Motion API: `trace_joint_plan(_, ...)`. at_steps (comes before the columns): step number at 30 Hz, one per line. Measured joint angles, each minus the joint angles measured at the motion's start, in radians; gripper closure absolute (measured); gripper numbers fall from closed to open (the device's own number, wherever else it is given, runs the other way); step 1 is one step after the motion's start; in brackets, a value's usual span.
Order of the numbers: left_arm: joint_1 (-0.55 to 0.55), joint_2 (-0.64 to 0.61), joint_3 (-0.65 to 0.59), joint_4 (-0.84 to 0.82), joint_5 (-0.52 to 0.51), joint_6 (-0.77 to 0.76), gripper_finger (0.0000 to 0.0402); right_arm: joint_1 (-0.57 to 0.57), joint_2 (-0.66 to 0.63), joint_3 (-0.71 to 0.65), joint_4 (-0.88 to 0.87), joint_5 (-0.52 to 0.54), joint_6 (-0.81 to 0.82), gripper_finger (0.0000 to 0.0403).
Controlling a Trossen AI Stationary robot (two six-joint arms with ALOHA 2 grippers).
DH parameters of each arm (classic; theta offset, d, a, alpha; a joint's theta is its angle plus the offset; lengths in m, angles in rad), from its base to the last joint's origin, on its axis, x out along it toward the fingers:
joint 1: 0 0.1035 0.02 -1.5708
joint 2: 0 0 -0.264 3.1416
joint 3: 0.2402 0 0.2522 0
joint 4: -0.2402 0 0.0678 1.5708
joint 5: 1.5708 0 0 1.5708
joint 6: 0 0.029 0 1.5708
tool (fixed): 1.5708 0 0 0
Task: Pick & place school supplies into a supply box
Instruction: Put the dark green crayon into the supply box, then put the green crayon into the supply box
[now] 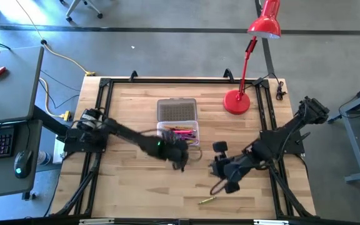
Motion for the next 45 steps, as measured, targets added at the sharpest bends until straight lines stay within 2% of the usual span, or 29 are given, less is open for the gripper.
trace_joint_plan(3, 0.059, -0.004, 0.001, 0.007, 0.041, 0.028, 0.0354, 0.049, 0.022, -0.024, 0.002, -0.028, 0.026, 0.0304)
trace_joint_plan(6, 0.097, -0.004, 0.001, -0.022, 0.072, 0.056, 0.0353, 0.100, 0.025, -0.118, 0.111, -0.021, 0.027, 0.0304)
trace_joint_plan(12, 0.151, -0.004, 0.001, -0.137, 0.153, 0.033, 0.0349, 0.176, 0.026, -0.385, 0.464, -0.032, 0.065, 0.0304)
trace_joint_plan(17, 0.147, -0.004, 0.002, -0.121, 0.117, 0.044, 0.0337, 0.187, 0.030, -0.589, 0.858, -0.037, 0.068, 0.0304)
trace_joint_plan(22, 0.148, 0.003, 0.002, -0.124, 0.170, 0.066, 0.0309, 0.185, 0.113, -0.662, 1.098, -0.071, 0.106, 0.0304)
trace_joint_plan(28, 0.147, 0.006, -0.003, -0.136, 0.162, 0.067, 0.0269, 0.200, 0.286, -0.558, 1.117, -0.069, 0.017, 0.0304)
trace_joint_plan(32, 0.147, -0.010, -0.004, -0.136, 0.166, 0.044, 0.0260, 0.201, 0.349, -0.498, 1.078, -0.058, -0.026, 0.0304)
trace_joint_plan(36, 0.145, -0.046, 0.044, -0.245, 0.193, -0.092, 0.0267, 0.201, 0.362, -0.481, 1.030, -0.056, 0.042, 0.0304)
trace_joint_plan(41, 0.118, -0.097, 0.154, -0.412, 0.205, -0.116, 0.0286, 0.215, 0.362, -0.502, 1.012, -0.016, 0.064, 0.0304)
trace_joint_plan(45, 0.074, -0.140, 0.268, -0.507, 0.156, -0.124, 0.0302, 0.216, 0.363, -0.527, 1.008, 0.005, 0.115, 0.0304)
